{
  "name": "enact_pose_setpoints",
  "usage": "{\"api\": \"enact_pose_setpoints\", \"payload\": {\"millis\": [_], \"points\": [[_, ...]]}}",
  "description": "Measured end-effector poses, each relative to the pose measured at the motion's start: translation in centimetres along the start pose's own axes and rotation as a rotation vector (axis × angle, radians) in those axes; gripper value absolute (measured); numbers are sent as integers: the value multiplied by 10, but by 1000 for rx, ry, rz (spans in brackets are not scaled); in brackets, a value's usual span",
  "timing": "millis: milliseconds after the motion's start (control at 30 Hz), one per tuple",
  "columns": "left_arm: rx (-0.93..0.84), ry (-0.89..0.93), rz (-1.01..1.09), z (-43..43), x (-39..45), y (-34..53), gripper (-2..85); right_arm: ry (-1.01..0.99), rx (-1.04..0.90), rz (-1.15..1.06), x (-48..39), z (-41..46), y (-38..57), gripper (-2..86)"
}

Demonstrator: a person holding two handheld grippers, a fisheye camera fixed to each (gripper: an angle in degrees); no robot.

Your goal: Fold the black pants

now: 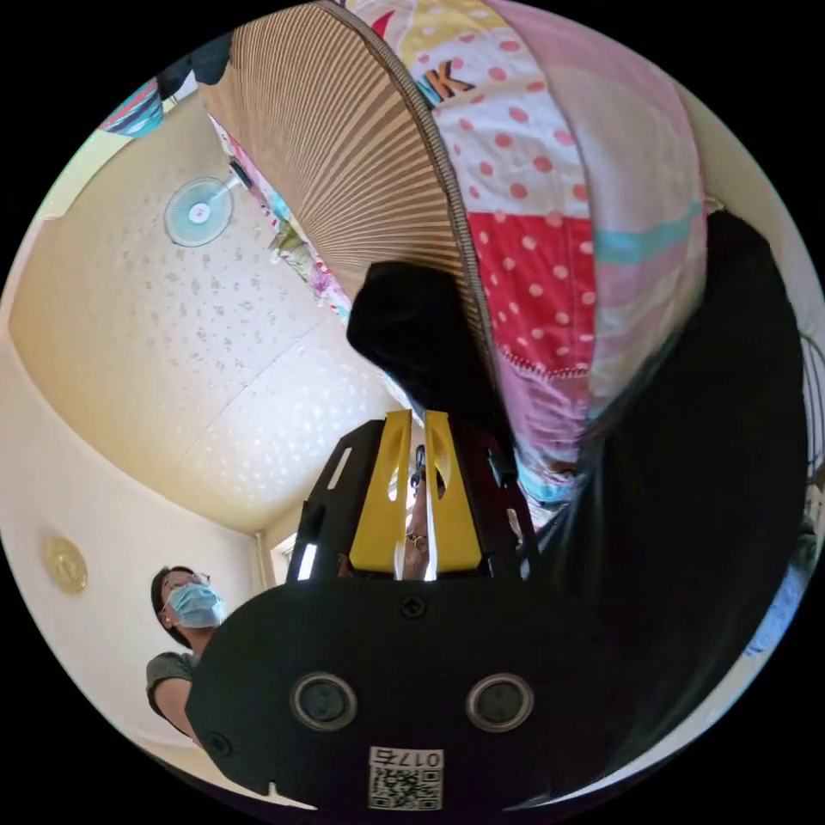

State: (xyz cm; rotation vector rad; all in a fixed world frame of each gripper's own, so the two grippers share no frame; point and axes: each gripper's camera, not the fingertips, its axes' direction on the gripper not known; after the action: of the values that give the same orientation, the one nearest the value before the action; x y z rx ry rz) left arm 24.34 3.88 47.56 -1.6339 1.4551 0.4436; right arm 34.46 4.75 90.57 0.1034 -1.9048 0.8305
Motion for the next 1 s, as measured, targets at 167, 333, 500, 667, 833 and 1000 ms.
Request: {"api": "enact_pose_setpoints", "payload": {"millis": [167,333,500,667,833,1000], "points": [[-355,184,485,109,121,0,83,-52,293,-76,-4,-48,17,214],[-206,-66,680,100,177,33,119,-43,422,6,1,-84,20,223],[189,-312,425,12,124,31,172,107,152,-77,-25,-57,-30,223],[376,-97,51,-47,32,-4,204,312,-32,-202,-73,-17,-98,208],[471,82,-23,-41,15,-40,163,480,-332,-160,-89,25,-157,141],[455,84,-50,-19,57,-69,125,465,-347,-201,-108,9,-180,98]]}}
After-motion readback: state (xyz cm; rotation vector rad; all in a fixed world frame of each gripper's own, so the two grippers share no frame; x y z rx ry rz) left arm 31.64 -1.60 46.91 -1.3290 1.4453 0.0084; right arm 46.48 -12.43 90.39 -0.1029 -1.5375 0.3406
